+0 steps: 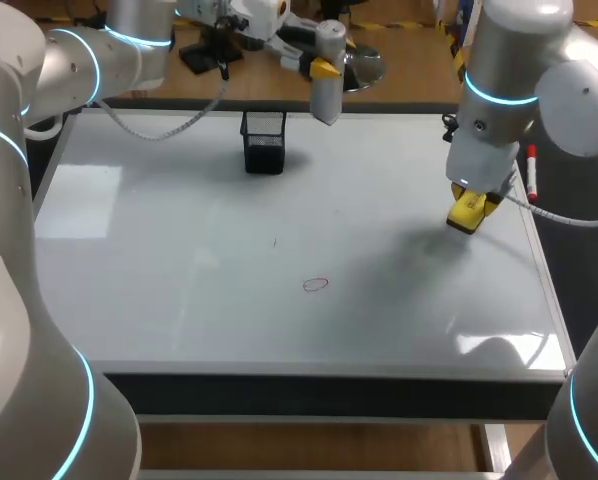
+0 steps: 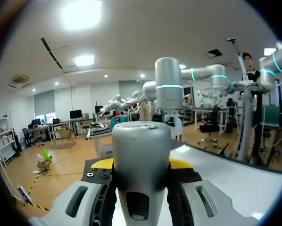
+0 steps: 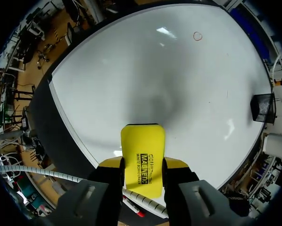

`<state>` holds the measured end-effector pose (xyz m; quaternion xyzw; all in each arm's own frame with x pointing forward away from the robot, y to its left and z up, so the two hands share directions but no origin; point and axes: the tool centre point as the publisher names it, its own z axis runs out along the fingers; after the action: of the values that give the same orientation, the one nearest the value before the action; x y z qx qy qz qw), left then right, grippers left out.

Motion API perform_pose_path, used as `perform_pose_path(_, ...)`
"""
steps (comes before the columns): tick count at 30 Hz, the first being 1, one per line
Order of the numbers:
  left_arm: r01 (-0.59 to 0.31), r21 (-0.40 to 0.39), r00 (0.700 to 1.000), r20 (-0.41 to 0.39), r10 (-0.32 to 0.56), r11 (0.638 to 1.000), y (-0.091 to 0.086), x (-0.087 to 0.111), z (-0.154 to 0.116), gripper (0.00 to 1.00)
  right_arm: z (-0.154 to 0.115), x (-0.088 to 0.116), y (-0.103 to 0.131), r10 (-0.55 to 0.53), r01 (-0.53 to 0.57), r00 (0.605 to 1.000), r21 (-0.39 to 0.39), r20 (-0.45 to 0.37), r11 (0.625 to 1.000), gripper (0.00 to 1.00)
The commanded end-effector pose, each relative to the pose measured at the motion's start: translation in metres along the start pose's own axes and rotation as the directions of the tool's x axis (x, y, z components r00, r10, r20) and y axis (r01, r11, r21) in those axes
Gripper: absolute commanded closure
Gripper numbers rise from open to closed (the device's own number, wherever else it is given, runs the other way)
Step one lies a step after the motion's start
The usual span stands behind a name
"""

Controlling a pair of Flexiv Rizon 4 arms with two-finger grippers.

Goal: Pick up the inspection probe, press it on each red-marked spot on the whiteboard one by one, put down the probe, pick up the eraser, and wipe off all the red marks.

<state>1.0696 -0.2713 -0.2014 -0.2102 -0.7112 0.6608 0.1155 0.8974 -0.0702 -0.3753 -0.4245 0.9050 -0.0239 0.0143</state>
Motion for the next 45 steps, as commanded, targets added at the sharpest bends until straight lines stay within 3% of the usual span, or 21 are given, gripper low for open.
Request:
perform_pose_path(1,-0.017,-0.003,0.989,-0.149,0.016,1.0,-0.006,0.008,0.005,1.0,0.0,0.0,0.0,-0.001,0.001,1.0,0.002,-0.001,1.0,1.0)
perform_pose_path(13,-0.048,-0.005,0.989,-0.141,0.046,0.999,-0.027,0.074,0.029,1.0,0.0,0.0,0.0,-0.001,0.001,1.0,0.002,-0.001,1.0,1.0)
perform_pose_path(28,-0.05,0.017,0.99,-0.134,0.052,0.999,-0.021,0.169,0.057,1.0,0.0,0.0,0.0,-0.001,0.001,1.0,0.002,-0.001,1.0,1.0)
perform_pose_path(45,-0.02,0.028,0.975,-0.219,0.026,0.999,-0.016,0.25,0.095,1.0,0.0,0.0,0.0,-0.001,0.001,1.0,0.002,-0.001,1.0,1.0)
